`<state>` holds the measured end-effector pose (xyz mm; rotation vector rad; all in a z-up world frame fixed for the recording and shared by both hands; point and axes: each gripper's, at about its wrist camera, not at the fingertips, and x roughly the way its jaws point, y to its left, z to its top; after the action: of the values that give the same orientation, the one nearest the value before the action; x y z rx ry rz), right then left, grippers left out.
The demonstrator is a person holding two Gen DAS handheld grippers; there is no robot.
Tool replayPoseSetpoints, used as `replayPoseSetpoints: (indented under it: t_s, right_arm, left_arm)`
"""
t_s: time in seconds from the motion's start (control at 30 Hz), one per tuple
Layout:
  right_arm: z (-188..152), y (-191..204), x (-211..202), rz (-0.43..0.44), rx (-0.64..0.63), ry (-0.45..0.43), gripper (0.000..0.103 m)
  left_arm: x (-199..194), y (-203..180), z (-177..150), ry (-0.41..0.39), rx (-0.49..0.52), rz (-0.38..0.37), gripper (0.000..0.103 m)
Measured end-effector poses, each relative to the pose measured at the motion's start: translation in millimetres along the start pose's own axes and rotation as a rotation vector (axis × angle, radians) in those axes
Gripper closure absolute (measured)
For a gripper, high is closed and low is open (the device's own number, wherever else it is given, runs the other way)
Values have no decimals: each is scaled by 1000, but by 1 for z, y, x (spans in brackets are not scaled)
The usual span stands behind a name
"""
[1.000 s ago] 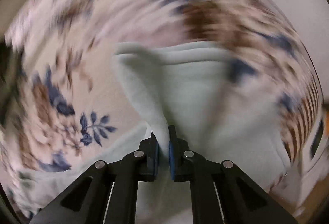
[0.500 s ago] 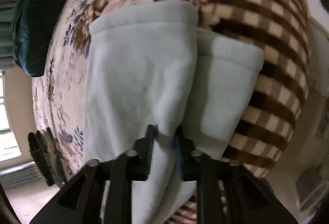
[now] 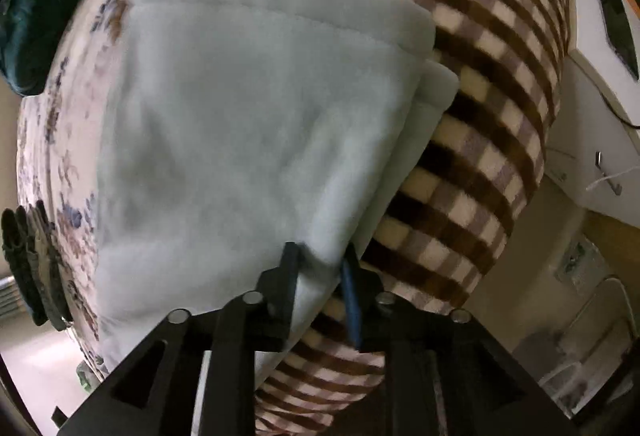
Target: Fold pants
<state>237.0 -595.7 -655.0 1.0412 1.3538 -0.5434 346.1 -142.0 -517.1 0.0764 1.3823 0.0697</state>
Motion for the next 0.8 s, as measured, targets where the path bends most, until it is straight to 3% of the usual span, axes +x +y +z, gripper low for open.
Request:
replayPoseSetpoints:
  t_s: [0.03,0.1,0.2,0.33,0.43,0.57,0.67,0.77,0.8]
  right_arm:
    - [-6,6,-9,-5,-21,-20,57]
    - [-22,19,-23,-19,-50,-43,51]
    - [-58,52,-29,-15,-112,-17,51]
    - [-134,108,-4,8,-212,97,51]
    - [-204,144,28,44,-214,201,51]
    - [-279,172,60,51,-203,237,51]
    - [-321,179,76,24,-154,224,51]
    - [-347,175,87,48,-58,225,51]
    - [-350,176,90,55,-41,213,62]
  left_arm:
    - [-4,13,-2,-17,-16,-3,3]
    - [-11,41,-4,-35,-53,-9,3]
    - [-14,99,-12,-26,-140,-11,3]
    - [-10,196,-26,-7,-270,26,3]
    - [-1,264,-33,13,-328,84,3]
    - [17,354,-39,7,-394,126,3]
    - [46,398,-31,45,-398,84,3]
    - [78,419,-26,100,-414,-52,4]
    - [85,421,-25,97,-423,-117,18]
